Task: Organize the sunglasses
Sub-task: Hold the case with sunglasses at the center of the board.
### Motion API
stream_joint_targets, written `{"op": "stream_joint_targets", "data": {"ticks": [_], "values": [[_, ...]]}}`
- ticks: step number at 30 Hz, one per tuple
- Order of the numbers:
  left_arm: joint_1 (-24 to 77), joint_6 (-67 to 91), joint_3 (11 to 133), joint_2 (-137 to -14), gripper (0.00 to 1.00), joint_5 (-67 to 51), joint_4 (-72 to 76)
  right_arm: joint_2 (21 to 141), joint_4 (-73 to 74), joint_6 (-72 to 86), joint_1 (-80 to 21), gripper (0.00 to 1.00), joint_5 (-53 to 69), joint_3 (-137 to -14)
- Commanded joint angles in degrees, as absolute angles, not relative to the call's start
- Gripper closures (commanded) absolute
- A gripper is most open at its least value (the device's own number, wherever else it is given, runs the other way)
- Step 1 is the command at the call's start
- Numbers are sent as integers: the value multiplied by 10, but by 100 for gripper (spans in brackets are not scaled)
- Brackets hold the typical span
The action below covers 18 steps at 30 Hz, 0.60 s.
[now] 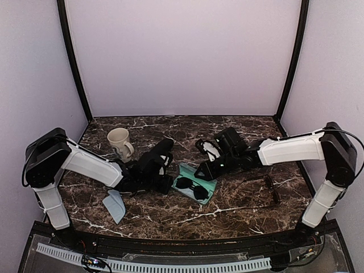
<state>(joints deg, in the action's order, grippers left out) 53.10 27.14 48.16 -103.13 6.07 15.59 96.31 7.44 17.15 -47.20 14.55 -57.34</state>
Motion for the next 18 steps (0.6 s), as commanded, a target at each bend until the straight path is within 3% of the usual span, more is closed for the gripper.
{"op": "stream_joint_targets", "data": {"ticks": [1, 18], "values": [[537, 279, 495, -1047, 100, 83, 120, 936, 69, 165, -501, 68, 88, -566], [542, 294, 494, -1052, 100, 99, 113, 966, 89, 159, -611, 81, -104, -584]]}}
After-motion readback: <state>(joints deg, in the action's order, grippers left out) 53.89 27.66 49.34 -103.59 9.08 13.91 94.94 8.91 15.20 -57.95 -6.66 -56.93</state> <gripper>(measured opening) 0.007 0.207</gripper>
